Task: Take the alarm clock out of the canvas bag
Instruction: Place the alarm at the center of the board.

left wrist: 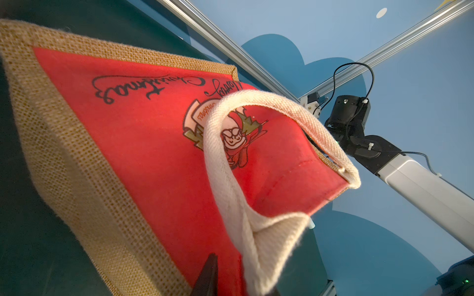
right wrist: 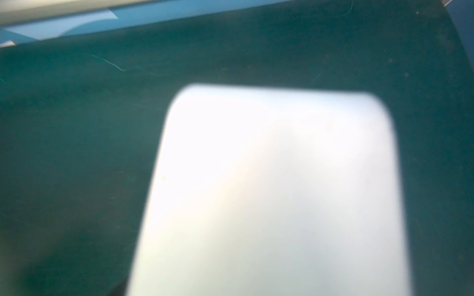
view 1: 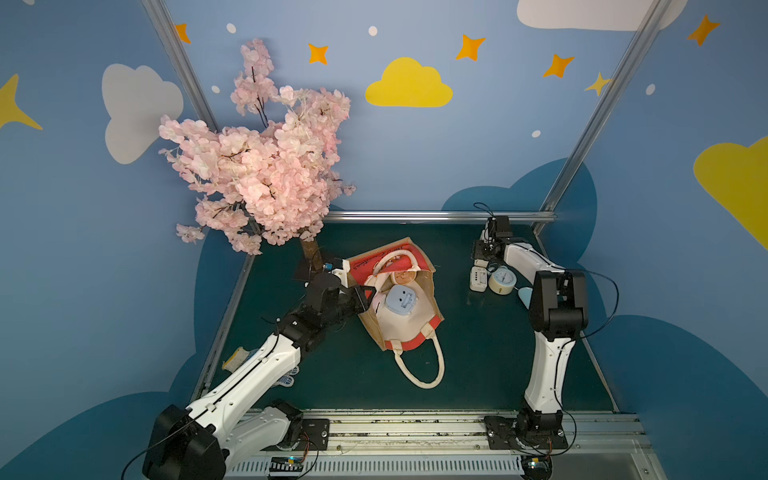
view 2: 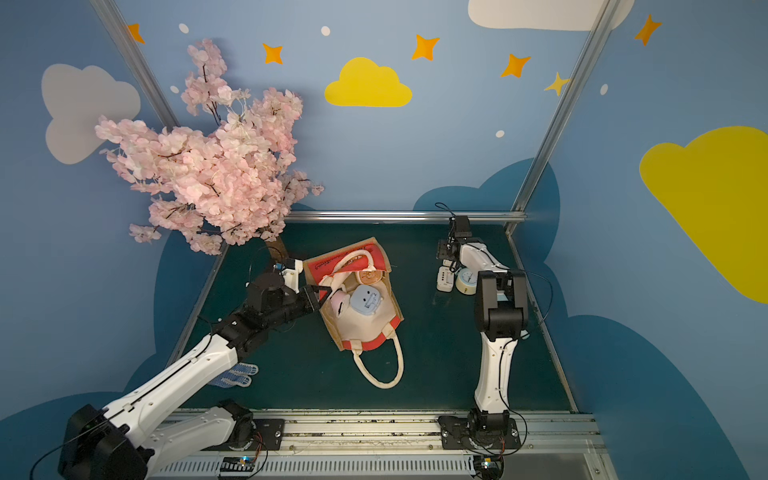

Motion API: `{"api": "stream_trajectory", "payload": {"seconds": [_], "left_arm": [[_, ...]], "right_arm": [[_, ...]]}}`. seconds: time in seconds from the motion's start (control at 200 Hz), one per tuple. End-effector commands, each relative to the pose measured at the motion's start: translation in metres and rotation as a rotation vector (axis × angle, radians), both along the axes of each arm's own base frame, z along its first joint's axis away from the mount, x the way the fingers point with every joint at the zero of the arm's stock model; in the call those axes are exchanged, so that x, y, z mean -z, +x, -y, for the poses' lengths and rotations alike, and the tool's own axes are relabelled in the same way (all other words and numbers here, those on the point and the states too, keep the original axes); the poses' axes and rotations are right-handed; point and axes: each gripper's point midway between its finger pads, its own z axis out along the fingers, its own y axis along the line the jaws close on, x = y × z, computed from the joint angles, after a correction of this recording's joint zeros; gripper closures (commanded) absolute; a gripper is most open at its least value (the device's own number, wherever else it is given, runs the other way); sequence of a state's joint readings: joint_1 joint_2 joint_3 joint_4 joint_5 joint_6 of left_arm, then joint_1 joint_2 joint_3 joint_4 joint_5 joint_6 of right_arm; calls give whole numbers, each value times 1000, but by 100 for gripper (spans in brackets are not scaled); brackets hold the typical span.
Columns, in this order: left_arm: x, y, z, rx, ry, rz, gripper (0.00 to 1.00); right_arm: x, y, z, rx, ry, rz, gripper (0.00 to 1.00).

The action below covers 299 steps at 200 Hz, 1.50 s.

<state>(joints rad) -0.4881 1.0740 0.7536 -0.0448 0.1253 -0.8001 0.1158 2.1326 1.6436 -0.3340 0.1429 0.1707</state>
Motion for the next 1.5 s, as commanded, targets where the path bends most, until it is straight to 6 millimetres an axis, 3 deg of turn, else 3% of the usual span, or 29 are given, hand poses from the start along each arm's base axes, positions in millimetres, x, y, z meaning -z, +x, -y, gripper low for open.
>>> {"api": "stream_trajectory", "payload": {"seconds": [0.0,0.385,0.856,1.041,1.492], "left_arm": [[1,-3,-7,-16,9,7,76],[-1,-7,-11,-29,5,17,76],[-3,-7,-10,-24,-2,21,76],[-4,-8,-10,-21,-1,23,76],[-2,-7,-9,-19,-6,14,76]], "right_arm": [[-6,-11,-1,0,5,-21,25],[-31,-8,5,39,-7,21,19],[-75,-31,-1,57,80,132,18],[-85,-59,-10,59,136,164,19],[-95,-162,-61,-28,218,248,19]]}}
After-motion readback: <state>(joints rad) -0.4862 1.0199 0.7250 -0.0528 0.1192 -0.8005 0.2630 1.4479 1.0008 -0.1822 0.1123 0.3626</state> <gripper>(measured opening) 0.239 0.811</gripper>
